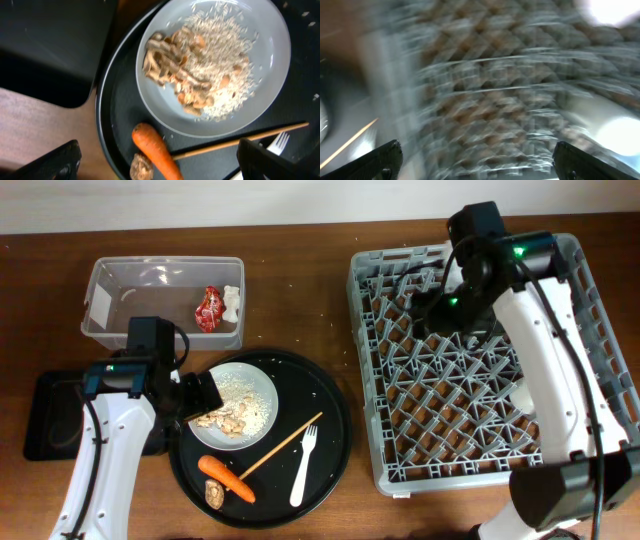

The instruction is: Sort waste into correct bins and load items into the dishwasher rack

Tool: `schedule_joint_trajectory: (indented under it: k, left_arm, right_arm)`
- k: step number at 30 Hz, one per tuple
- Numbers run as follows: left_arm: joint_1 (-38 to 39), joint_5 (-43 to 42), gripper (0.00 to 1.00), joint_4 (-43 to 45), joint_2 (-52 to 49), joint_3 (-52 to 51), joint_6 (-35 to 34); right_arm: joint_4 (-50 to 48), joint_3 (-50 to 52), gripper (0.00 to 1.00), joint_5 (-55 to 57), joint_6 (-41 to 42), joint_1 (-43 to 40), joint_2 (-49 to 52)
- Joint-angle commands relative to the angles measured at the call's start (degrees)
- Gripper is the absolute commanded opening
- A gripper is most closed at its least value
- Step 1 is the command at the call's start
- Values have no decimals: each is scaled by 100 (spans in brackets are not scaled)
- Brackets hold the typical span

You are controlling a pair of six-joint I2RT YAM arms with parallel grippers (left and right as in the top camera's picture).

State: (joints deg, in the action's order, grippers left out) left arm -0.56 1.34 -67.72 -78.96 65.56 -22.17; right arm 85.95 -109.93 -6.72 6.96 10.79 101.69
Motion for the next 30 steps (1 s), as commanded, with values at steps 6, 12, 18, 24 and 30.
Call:
schedule_joint_trajectory:
  k: [6, 12, 18, 24, 30]
  left_arm:
    - [466, -328, 98, 278, -11, 4, -50]
    - [1792, -330, 97, 1154, -647, -107, -219]
    - [2288, -433, 89, 2455, -2201, -107, -229]
    - [2297, -503, 75, 3060, -2702, -107, -483]
    - [2319, -457, 67, 3353, -2806, -107, -525]
  right_arm:
    - [415, -24, 99, -844, -306, 1086, -116]
    - [990, -24, 98, 225, -201, 317, -166]
    - [1137, -24, 98, 424, -201, -337, -164]
    - [1137, -24, 98, 420, -199, -334, -164]
    - [1139, -24, 98, 396, -199, -330, -164]
